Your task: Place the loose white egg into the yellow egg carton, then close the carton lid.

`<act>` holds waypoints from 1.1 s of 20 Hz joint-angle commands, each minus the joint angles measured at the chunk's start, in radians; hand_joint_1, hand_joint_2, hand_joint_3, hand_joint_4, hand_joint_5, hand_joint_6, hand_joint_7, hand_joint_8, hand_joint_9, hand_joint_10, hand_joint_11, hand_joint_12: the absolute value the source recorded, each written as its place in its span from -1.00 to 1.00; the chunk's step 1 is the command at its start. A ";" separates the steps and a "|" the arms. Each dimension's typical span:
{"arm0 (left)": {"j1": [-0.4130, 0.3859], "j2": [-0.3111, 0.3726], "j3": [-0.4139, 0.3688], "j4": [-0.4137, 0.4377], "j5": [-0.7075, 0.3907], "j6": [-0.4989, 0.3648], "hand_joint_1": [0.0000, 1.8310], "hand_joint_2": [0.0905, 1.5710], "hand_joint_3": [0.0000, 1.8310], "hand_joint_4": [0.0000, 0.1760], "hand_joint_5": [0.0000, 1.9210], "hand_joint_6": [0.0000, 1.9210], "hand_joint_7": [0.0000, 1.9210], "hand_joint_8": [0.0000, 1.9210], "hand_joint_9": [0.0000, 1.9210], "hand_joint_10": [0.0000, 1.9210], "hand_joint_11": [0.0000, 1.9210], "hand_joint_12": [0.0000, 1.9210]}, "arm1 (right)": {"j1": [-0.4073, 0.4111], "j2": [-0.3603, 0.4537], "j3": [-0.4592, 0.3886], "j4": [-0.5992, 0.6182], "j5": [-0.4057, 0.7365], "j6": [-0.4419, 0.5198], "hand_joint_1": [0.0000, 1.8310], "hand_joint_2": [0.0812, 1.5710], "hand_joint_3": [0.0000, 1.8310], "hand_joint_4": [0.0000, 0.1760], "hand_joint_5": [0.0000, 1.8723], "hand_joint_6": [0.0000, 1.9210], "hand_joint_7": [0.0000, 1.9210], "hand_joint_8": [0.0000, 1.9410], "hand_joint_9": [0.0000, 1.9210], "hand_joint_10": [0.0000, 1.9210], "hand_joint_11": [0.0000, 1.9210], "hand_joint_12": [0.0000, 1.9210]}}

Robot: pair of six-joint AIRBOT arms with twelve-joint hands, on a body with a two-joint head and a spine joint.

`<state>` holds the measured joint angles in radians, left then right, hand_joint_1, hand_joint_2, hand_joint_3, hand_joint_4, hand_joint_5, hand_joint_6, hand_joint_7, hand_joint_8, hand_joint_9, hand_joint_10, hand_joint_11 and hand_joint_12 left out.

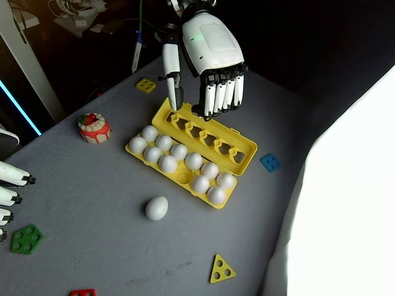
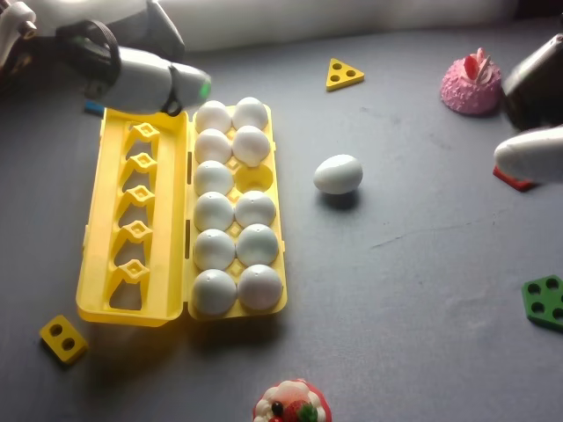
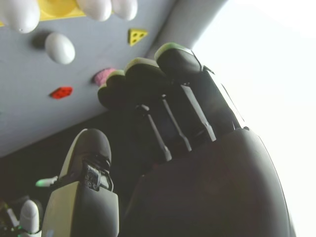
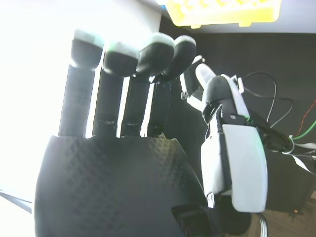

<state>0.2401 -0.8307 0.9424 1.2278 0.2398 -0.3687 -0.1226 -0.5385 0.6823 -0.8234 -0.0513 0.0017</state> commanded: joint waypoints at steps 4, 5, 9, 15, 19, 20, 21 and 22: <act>-0.005 0.002 0.003 0.044 -0.039 -0.004 -0.87 0.61 -0.99 -1.00 -0.99 -1.00 -0.91 -1.00 -0.97 -1.00 -1.00 -0.69 | 0.019 0.003 0.001 0.002 0.089 -0.008 -0.75 0.52 -0.99 -1.00 -0.88 -0.93 -0.88 -1.00 -0.98 -0.91 -1.00 -1.00; -0.001 0.002 0.003 0.045 -0.045 -0.004 -0.91 0.62 -0.99 -1.00 -1.00 -1.00 -0.94 -1.00 -0.99 -1.00 -1.00 -0.78 | 0.020 -0.001 0.003 0.002 0.096 -0.012 -0.75 0.52 -0.99 -1.00 -0.88 -0.93 -0.87 -0.99 -0.97 -0.91 -1.00 -1.00; 0.008 0.004 0.006 0.043 -0.054 -0.004 -0.93 0.63 -1.00 -1.00 -1.00 -1.00 -0.97 -0.99 -1.00 -1.00 -1.00 -0.90 | 0.026 -0.020 0.042 0.004 0.112 -0.015 -0.73 0.53 -0.99 -1.00 -0.88 -0.95 -0.87 -1.00 -0.98 -0.92 -1.00 -1.00; 0.003 0.002 0.045 0.041 -0.087 -0.004 -0.87 0.62 -1.00 -1.00 -0.98 -1.00 -0.95 -0.99 -1.00 -1.00 -1.00 -0.89 | 0.037 -0.071 0.131 0.080 0.150 -0.015 -0.54 0.43 -1.00 -1.00 -0.96 -0.99 -0.96 -1.00 -1.00 -1.00 -1.00 -1.00; 0.006 0.002 0.044 0.042 -0.105 -0.008 -0.88 0.62 -1.00 -1.00 -0.97 -1.00 -0.93 -1.00 -0.99 -1.00 -1.00 -0.87 | -0.026 -0.132 0.227 0.261 0.279 -0.130 -0.33 0.39 -1.00 -1.00 -0.94 -0.98 -0.96 -0.99 -1.00 -1.00 -1.00 -1.00; 0.009 0.002 0.045 0.042 -0.110 -0.013 -0.88 0.62 -1.00 -1.00 -0.96 -1.00 -0.94 -1.00 -1.00 -1.00 -1.00 -0.88 | -0.055 -0.149 0.242 0.470 0.321 -0.350 -0.30 0.38 -1.00 -1.00 -0.92 -0.97 -0.96 -0.99 -1.00 -1.00 -1.00 -1.00; 0.011 0.002 0.046 0.043 -0.113 -0.015 -0.91 0.64 -1.00 -1.00 -0.99 -1.00 -0.96 -1.00 -1.00 -1.00 -1.00 -0.93 | -0.090 -0.160 0.245 0.655 0.382 -0.558 -0.29 0.39 -1.00 -1.00 -0.91 -0.97 -0.98 -1.00 -1.00 -1.00 -1.00 -1.00; 0.012 0.003 0.049 0.043 -0.117 -0.015 -0.91 0.64 -1.00 -0.96 -0.98 -1.00 -0.96 -1.00 -1.00 -1.00 -1.00 -0.94 | -0.120 -0.173 0.245 0.786 0.428 -0.717 -0.29 0.39 -1.00 -1.00 -0.90 -0.97 -0.98 -1.00 -1.00 -1.00 -1.00 -1.00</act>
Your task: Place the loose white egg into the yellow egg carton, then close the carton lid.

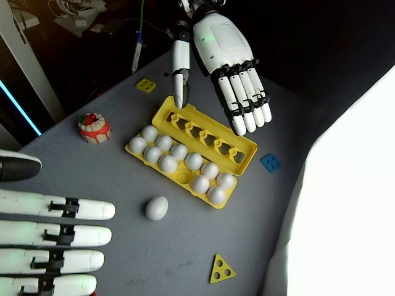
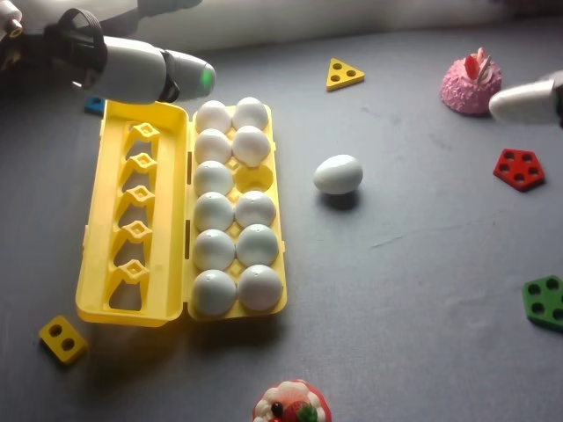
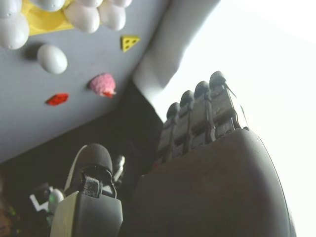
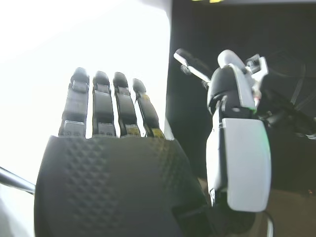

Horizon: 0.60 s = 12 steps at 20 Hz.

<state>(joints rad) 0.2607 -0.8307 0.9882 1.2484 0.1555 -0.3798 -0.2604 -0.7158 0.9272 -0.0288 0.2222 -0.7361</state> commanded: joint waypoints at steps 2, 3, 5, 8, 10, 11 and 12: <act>-0.016 0.003 0.010 0.034 -0.039 -0.004 -0.92 0.64 -1.00 -0.85 -1.00 -1.00 -0.98 -1.00 -1.00 -1.00 -1.00 -0.98 | -0.013 -0.026 0.004 0.197 0.181 -0.195 -0.24 0.37 -1.00 -1.00 -0.80 -0.93 -0.96 -0.99 -1.00 -1.00 -1.00 -1.00; -0.024 0.003 0.013 0.035 -0.042 -0.004 -0.88 0.63 -1.00 -0.87 -0.98 -0.99 -0.96 -0.99 -1.00 -1.00 -0.99 -0.99 | -0.027 -0.039 0.005 0.250 0.206 -0.252 -0.23 0.39 -1.00 -1.00 -0.74 -0.90 -0.97 -1.00 -1.00 -1.00 -1.00 -1.00; -0.028 0.003 0.017 0.039 -0.042 -0.004 -0.89 0.63 -1.00 -0.80 -0.97 -1.00 -0.96 -1.00 -1.00 -1.00 -1.00 -0.92 | -0.068 -0.058 0.005 0.315 0.249 -0.264 -0.13 0.39 -1.00 -1.00 -0.58 -0.82 -0.94 -0.99 -1.00 -1.00 -1.00 -1.00; -0.031 0.002 0.019 0.045 -0.039 -0.004 -0.90 0.63 -1.00 -0.79 -0.97 -1.00 -0.96 -1.00 -1.00 -1.00 -1.00 -0.92 | -0.107 -0.099 0.008 0.446 0.280 -0.338 -0.11 0.39 -1.00 -1.00 -0.56 -0.81 -0.93 -0.98 -1.00 -1.00 -1.00 -1.00; -0.030 0.002 0.021 0.047 -0.039 -0.004 -0.90 0.63 -1.00 -0.77 -0.97 -1.00 -0.96 -1.00 -1.00 -1.00 -1.00 -0.86 | -0.112 -0.131 0.025 0.461 0.269 -0.349 -0.05 0.39 -1.00 -1.00 -0.51 -0.78 -0.94 -0.99 -1.00 -1.00 -1.00 -1.00; -0.029 0.003 0.023 0.052 -0.039 -0.004 -0.91 0.63 -1.00 -0.72 -0.97 -0.99 -0.94 -1.00 -0.99 -1.00 -1.00 -0.89 | -0.109 -0.159 0.051 0.488 0.240 -0.349 -0.09 0.42 -1.00 -1.00 -0.63 -0.49 -0.90 -1.00 -0.99 -0.99 -1.00 -1.00; -0.029 0.005 0.024 0.055 -0.040 -0.004 -0.92 0.63 -1.00 -0.72 -0.97 -1.00 -0.95 -1.00 -1.00 -1.00 -1.00 -0.90 | -0.102 -0.189 0.078 0.531 0.218 -0.349 -0.11 0.42 -1.00 -1.00 -0.70 -0.33 -0.88 -1.00 -0.98 -0.99 -1.00 -1.00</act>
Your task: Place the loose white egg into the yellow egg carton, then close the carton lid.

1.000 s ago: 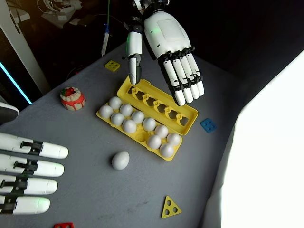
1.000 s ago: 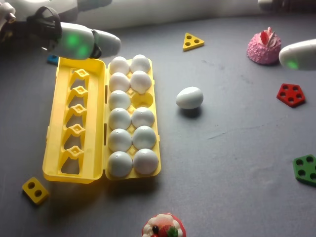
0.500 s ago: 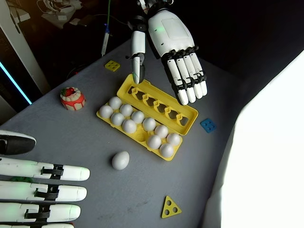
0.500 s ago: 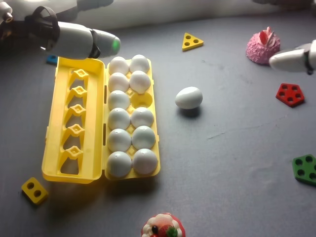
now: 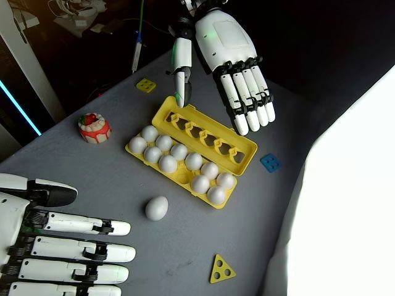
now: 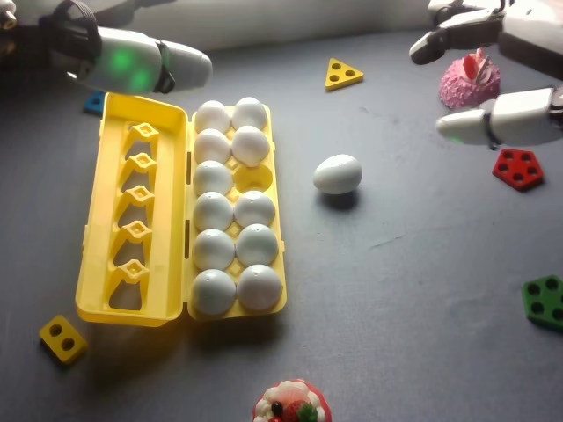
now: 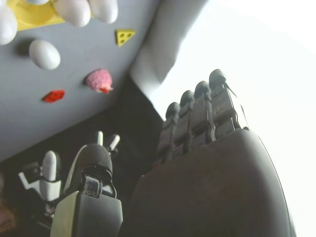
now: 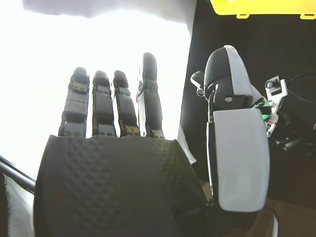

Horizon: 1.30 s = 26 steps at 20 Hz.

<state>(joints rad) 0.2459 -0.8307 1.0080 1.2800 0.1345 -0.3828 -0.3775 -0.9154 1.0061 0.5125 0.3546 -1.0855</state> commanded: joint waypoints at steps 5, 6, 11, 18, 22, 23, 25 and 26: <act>-0.033 0.011 0.012 -0.336 -0.016 0.392 -0.91 0.63 -1.00 -0.80 -0.94 -1.00 -0.95 -1.00 -1.00 -1.00 -1.00 -0.87 | 0.020 -0.155 0.117 0.102 0.036 -0.054 -0.10 0.41 -1.00 -1.00 -0.87 -0.31 -0.99 -1.00 -1.00 -1.00 -1.00 -1.00; -0.036 0.011 0.014 -0.457 -0.016 0.521 -0.91 0.63 -1.00 -0.76 -0.95 -1.00 -0.96 -1.00 -1.00 -1.00 -1.00 -0.90 | 0.017 -0.182 0.136 0.102 0.036 -0.056 -0.11 0.40 -1.00 -1.00 -0.88 -0.31 -0.99 -1.00 -1.00 -1.00 -1.00 -1.00; -0.042 0.008 0.025 -0.956 -0.029 1.055 -0.92 0.63 -1.00 -0.78 -0.96 -1.00 -0.97 -1.00 -1.00 -1.00 -1.00 -0.93 | -0.001 -0.301 0.238 0.133 0.043 -0.069 -0.04 0.34 -1.00 -1.00 -0.92 -0.41 -1.00 -1.00 -1.00 -1.00 -1.00 -1.00; 0.014 0.010 0.025 -1.952 -0.234 1.947 -0.95 0.63 -1.00 -0.67 -0.96 -1.00 -0.98 -1.00 -1.00 -1.00 -1.00 -0.91 | -0.032 -0.402 0.300 0.188 0.048 -0.106 0.01 0.30 -1.00 -1.00 -0.90 -0.42 -1.00 -1.00 -1.00 -1.00 -1.00 -1.00; 0.061 0.010 0.013 -2.055 -0.356 1.904 -0.97 0.62 -1.00 -0.67 -0.95 -0.99 -0.98 -0.99 -1.00 -1.00 -0.99 -0.99 | -0.054 -0.432 0.317 0.187 0.051 -0.127 -0.02 0.33 -1.00 -1.00 -0.91 -0.42 -1.00 -1.00 -1.00 -1.00 -1.00 -1.00; 0.081 0.010 0.011 -2.070 -0.390 1.872 -0.94 0.62 -1.00 -0.66 -0.95 -0.99 -0.98 -0.99 -1.00 -1.00 -0.99 -1.00 | -0.059 -0.441 0.328 0.187 0.048 -0.133 -0.02 0.33 -1.00 -1.00 -0.91 -0.42 -1.00 -1.00 -1.00 -1.00 -1.00 -1.00; 0.119 0.010 0.009 -2.104 -0.458 1.809 -0.96 0.62 -1.00 -0.67 -0.96 -0.99 -0.98 -0.99 -1.00 -1.00 -1.00 -1.00 | -0.066 -0.452 0.350 0.187 0.035 -0.147 -0.02 0.34 -1.00 -1.00 -0.91 -0.42 -1.00 -1.00 -1.00 -1.00 -1.00 -1.00; 0.134 0.010 0.011 -2.136 -0.477 1.808 -0.99 0.63 -1.00 -0.71 -0.97 -1.00 -0.99 -1.00 -1.00 -1.00 -0.98 -0.99 | -0.070 -0.458 0.363 0.187 0.021 -0.154 -0.01 0.34 -1.00 -1.00 -0.89 -0.41 -1.00 -1.00 -1.00 -1.00 -1.00 -1.00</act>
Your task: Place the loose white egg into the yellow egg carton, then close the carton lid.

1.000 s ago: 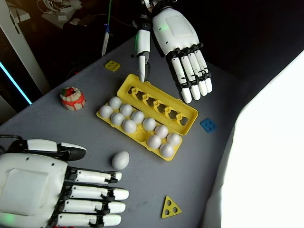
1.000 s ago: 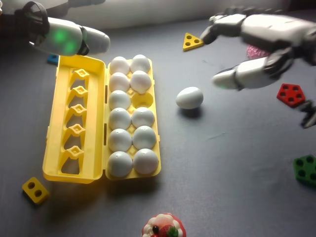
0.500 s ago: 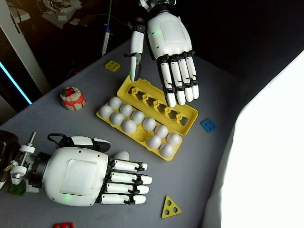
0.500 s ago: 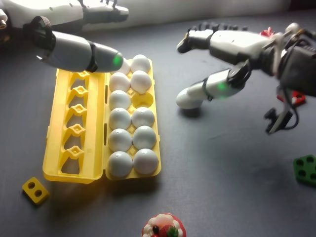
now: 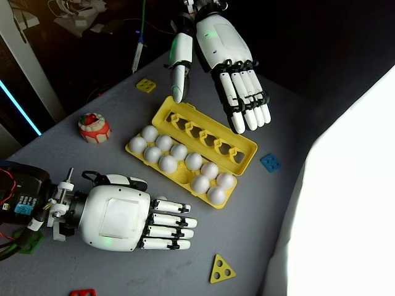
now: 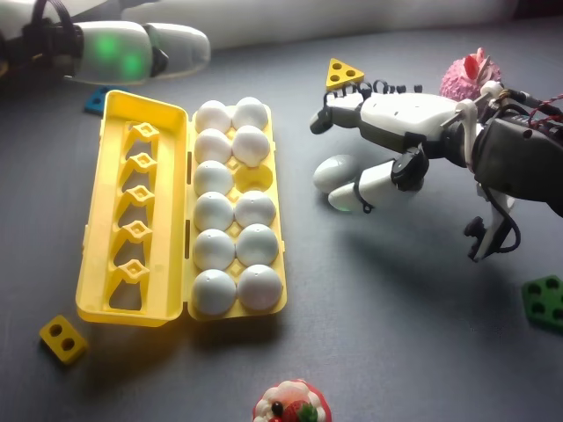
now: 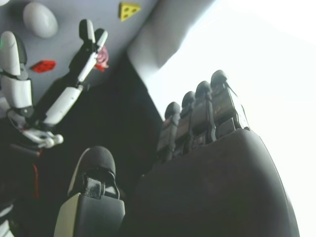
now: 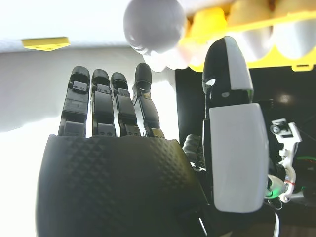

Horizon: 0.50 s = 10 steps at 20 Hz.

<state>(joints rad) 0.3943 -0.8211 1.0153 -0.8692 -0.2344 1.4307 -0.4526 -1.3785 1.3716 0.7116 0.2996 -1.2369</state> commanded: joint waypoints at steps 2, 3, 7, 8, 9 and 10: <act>0.007 0.000 0.014 -0.010 -0.109 -0.005 -0.96 0.63 -1.00 -0.75 -0.95 -0.99 -0.98 -1.00 -1.00 -1.00 -0.97 -0.98 | -0.006 -0.009 0.020 -0.013 0.072 -0.004 -0.03 0.35 -1.00 -1.00 -0.90 -0.41 -1.00 -1.00 -1.00 -1.00 -1.00 -1.00; 0.012 -0.001 0.020 -0.013 -0.108 -0.007 -0.95 0.62 -1.00 -0.73 -0.94 -0.99 -0.97 -1.00 -1.00 -1.00 -1.00 -1.00 | -0.009 -0.016 0.031 -0.019 0.072 -0.004 -0.02 0.34 -1.00 -1.00 -0.89 -0.40 -1.00 -1.00 -1.00 -1.00 -1.00 -1.00; 0.034 -0.004 0.044 0.076 -0.080 -0.135 -0.97 0.63 -1.00 -0.72 -0.95 -1.00 -0.95 -0.99 -1.00 -1.00 -1.00 -1.00 | -0.012 -0.030 0.039 -0.122 0.082 -0.004 -0.01 0.34 -1.00 -1.00 -0.89 -0.39 -1.00 -1.00 -1.00 -1.00 -1.00 -1.00; 0.036 -0.007 0.053 0.134 -0.070 -0.199 -0.95 0.63 -1.00 -0.79 -0.94 -1.00 -0.95 -0.99 -0.99 -1.00 -0.97 -0.98 | -0.014 -0.032 0.039 -0.125 0.083 -0.003 0.01 0.32 -1.00 -1.00 -0.88 -0.38 -1.00 -1.00 -1.00 -1.00 -1.00 -1.00; 0.038 -0.010 0.061 0.181 -0.060 -0.256 -0.95 0.63 -1.00 -0.79 -0.94 -1.00 -0.95 -0.99 -0.99 -1.00 -0.97 -0.98 | -0.016 -0.034 0.039 -0.126 0.084 -0.003 0.01 0.32 -1.00 -1.00 -0.88 -0.38 -1.00 -1.00 -1.00 -1.00 -1.00 -1.00; 0.039 -0.014 0.072 0.232 -0.041 -0.325 -0.93 0.64 -1.00 -0.82 -0.95 -1.00 -0.96 -1.00 -1.00 -1.00 -0.99 -0.99 | -0.018 -0.036 0.039 -0.131 0.085 -0.003 0.01 0.32 -1.00 -1.00 -0.88 -0.38 -1.00 -1.00 -1.00 -1.00 -1.00 -1.00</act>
<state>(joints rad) 0.4416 -0.8337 1.0885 -0.6346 -0.2001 1.0988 -0.4725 -1.4174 1.4086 0.5934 0.2886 -1.2400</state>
